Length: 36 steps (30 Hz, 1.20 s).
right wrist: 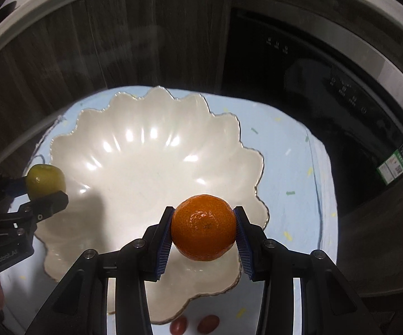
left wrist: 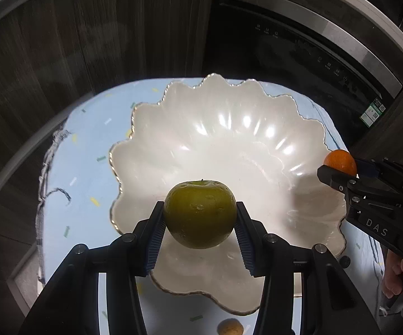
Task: Organize fruits
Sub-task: 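Open both tools to drop the pear and tangerine into the bowl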
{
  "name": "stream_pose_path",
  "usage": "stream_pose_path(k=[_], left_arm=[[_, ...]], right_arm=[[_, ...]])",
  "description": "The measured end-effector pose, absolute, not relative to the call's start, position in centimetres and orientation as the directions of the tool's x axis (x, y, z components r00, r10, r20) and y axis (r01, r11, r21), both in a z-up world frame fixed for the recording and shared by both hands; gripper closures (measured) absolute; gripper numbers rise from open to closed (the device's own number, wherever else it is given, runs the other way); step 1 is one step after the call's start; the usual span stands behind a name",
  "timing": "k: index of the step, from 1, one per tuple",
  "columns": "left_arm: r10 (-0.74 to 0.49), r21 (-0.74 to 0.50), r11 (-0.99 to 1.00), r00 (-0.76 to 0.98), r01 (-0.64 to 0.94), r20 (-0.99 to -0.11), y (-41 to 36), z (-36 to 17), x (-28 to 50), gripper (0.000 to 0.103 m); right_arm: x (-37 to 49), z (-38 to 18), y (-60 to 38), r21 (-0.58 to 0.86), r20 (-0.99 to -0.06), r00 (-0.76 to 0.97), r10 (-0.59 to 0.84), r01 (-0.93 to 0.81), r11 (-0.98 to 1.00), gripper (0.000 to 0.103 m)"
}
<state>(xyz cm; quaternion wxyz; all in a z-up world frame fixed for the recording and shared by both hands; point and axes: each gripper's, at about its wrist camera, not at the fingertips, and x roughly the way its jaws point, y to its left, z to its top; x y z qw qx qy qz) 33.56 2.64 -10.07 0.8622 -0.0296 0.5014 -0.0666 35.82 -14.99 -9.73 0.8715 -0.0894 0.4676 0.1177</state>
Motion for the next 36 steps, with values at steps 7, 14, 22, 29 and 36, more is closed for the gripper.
stream_pose_path(k=[7,14,22,29,36], left_arm=[[-0.138,-0.11,0.99,0.455,0.088,-0.88,2.2,-10.8,33.7,0.055],[-0.126,-0.108,0.992,0.452,0.065,-0.883,2.4,-10.5,33.8,0.041],[-0.082,-0.066,0.997,0.512,0.049,-0.855,2.7,-8.6,33.6,0.018],[-0.074,-0.075,0.997,0.542,0.02,-0.837,3.4,-7.4,33.1,0.009],[-0.066,-0.075,0.997,0.563,0.006,-0.824,3.8,-6.0,32.0,0.008]], right_arm=[[36.4,-10.4,-15.2,-0.037,-0.844,0.522,0.121,-0.282,0.959,0.06],[36.5,-10.7,-15.1,-0.015,-0.851,0.506,0.138,-0.285,0.958,0.059],[36.5,-10.1,-15.6,-0.005,-0.844,0.521,0.129,-0.249,0.968,0.031],[35.9,-7.6,-15.6,-0.013,-0.812,0.569,0.13,-0.24,0.971,0.029],[34.6,-5.2,-15.2,-0.023,-0.784,0.606,0.133,-0.241,0.97,0.029]])
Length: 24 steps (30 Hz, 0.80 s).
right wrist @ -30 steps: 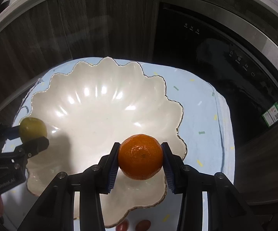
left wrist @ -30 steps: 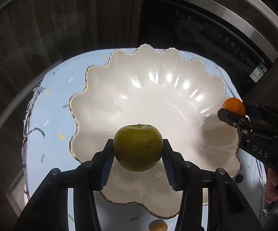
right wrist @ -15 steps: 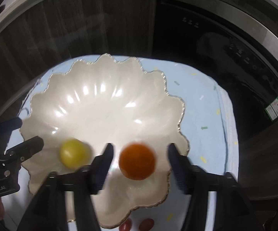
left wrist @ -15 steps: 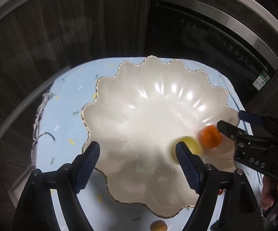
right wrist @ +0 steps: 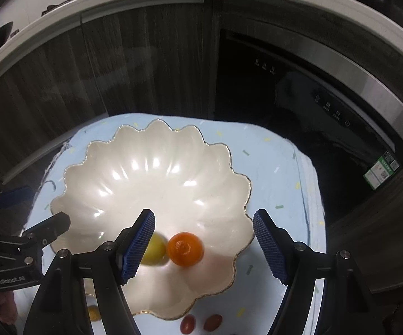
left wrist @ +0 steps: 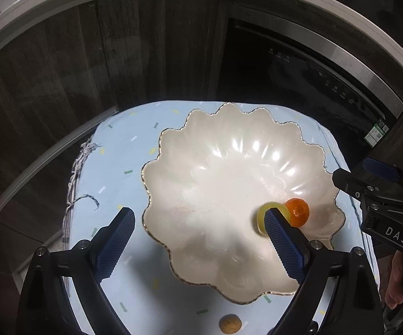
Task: Organize fruits
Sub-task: 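Open both tools to drop the pear and tangerine into the bowl, then withdraw both tools from the bowl toward the remaining fruits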
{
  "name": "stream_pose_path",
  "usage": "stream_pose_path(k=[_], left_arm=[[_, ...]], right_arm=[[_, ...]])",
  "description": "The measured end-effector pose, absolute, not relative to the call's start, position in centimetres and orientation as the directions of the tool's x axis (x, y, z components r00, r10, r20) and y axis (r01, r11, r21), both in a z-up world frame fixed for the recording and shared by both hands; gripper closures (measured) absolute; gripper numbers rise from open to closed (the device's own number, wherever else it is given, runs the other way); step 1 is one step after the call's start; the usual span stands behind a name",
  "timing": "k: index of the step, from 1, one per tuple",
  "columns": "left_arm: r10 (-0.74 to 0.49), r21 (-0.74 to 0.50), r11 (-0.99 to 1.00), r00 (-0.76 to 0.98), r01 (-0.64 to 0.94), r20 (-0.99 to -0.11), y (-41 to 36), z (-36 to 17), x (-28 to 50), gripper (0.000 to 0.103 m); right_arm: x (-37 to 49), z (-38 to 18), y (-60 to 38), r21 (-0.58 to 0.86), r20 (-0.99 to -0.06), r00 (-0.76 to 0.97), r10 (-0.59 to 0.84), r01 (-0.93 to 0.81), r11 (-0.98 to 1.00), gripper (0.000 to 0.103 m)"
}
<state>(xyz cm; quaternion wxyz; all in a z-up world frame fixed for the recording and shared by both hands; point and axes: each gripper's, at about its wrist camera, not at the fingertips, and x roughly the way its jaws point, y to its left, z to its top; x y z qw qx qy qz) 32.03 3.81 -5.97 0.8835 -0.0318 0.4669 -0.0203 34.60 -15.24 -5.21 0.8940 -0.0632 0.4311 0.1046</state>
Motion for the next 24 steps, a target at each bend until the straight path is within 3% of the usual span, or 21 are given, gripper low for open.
stream_pose_path(k=[24], left_arm=[[-0.06,-0.071,0.997,0.603,0.005,-0.795,3.1,-2.5,25.6,0.011]], right_arm=[[28.6,-1.9,-15.9,0.007,-0.737,0.649,0.186,-0.267,0.964,0.029]])
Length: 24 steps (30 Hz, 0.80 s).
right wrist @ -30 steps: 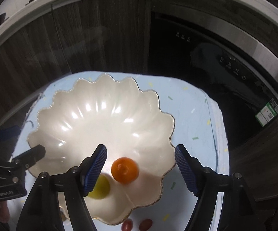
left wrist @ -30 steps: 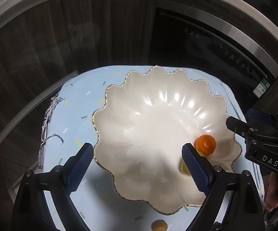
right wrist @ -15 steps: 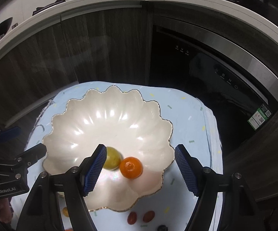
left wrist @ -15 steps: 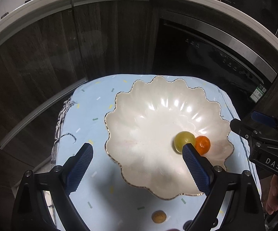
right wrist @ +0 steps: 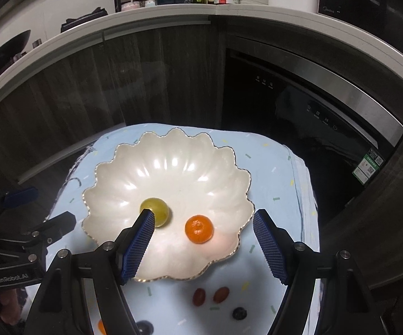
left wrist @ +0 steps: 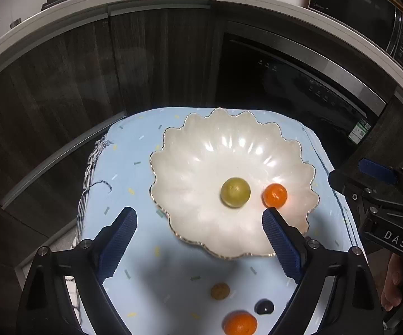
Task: Organize fruits
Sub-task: 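Withdraw both tools from the bowl toward the remaining fruits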
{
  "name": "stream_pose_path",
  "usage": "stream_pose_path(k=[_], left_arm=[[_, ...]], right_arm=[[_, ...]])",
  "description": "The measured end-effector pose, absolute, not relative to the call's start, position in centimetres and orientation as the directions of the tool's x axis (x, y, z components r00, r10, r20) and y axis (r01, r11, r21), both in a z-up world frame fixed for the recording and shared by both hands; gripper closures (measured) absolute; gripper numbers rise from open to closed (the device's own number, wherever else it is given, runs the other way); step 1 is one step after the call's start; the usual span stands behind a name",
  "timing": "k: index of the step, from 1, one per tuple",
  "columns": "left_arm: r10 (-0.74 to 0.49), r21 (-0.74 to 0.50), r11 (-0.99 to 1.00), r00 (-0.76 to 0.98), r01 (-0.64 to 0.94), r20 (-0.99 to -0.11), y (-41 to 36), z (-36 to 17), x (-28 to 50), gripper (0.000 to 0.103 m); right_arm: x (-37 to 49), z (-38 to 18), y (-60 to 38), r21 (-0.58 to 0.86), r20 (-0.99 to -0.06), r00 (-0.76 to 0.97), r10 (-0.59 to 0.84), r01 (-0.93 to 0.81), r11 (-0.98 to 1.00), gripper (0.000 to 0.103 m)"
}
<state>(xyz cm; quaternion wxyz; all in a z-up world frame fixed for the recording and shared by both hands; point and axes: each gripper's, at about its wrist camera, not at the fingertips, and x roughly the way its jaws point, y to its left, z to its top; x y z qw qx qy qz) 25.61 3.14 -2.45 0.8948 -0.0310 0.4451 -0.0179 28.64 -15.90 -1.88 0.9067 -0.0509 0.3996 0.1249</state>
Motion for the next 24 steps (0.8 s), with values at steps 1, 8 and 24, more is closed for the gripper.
stream_pose_path(k=[1,8,24], left_arm=[[-0.059,-0.07,0.998,0.604,0.004,-0.795,3.1,-2.4,25.3,0.012],[-0.076,-0.089,0.996,0.601,0.008,-0.795,3.0,-2.5,22.9,0.012],[-0.092,-0.065,0.996,0.616,0.065,-0.782,0.6,-3.7,18.3,0.016]], right_arm=[[28.3,-1.8,-15.9,0.007,-0.735,0.652,0.188,-0.27,0.963,0.029],[25.6,-1.2,-15.6,-0.002,-0.71,0.674,0.204,-0.291,0.957,0.029],[20.4,-3.2,-17.7,0.0,-0.711,0.677,0.192,-0.272,0.962,0.029]])
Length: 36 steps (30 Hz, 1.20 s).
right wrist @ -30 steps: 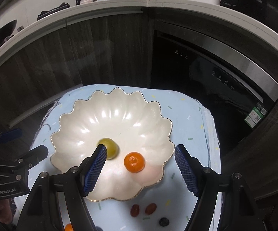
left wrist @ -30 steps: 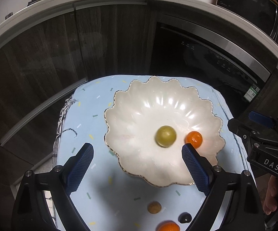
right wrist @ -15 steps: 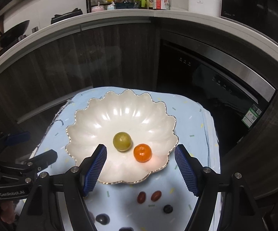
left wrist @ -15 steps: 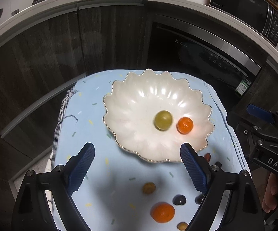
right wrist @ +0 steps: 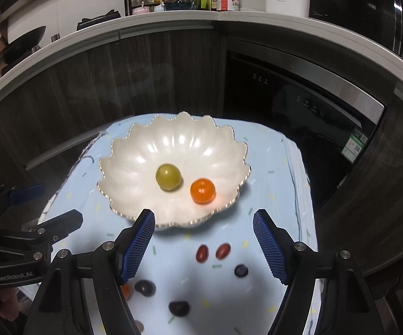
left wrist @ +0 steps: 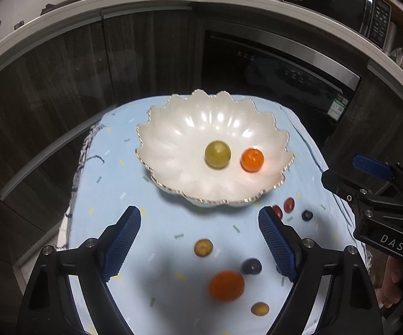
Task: Organize fruits
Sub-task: 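Withdraw both tools from the bowl toward the remaining fruits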
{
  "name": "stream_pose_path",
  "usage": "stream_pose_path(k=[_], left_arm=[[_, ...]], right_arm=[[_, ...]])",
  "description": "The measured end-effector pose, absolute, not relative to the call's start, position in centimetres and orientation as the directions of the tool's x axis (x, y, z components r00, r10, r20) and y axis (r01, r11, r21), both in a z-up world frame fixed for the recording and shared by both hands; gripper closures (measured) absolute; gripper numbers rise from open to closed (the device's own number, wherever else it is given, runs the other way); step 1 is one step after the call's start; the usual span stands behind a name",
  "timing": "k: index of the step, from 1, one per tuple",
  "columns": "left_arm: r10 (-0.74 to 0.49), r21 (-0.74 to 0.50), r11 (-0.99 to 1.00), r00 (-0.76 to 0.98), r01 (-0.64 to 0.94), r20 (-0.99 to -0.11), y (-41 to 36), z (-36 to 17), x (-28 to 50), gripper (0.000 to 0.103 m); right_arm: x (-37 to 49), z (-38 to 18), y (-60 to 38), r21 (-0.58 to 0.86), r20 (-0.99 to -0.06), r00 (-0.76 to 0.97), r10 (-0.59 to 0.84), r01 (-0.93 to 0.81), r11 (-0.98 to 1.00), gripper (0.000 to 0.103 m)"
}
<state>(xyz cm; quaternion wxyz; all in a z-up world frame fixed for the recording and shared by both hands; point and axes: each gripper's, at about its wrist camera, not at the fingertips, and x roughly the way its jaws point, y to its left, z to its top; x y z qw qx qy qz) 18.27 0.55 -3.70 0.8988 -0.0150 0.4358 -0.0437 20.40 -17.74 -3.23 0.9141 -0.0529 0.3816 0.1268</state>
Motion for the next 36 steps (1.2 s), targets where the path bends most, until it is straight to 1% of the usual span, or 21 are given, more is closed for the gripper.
stream_pose_path(k=[14,36], left_arm=[[-0.117,-0.061,0.992,0.615,0.112,-0.78,-0.5,-6.3,15.4,0.016],[-0.148,-0.049,0.984,0.637,0.171,-0.756,-1.7,-8.5,13.8,0.016]], right_arm=[[17.0,-5.6,-18.2,-0.018,-0.706,0.68,0.198,-0.297,0.955,0.029],[14.5,-9.4,-19.0,-0.015,-0.73,0.656,0.193,-0.297,0.955,0.029]])
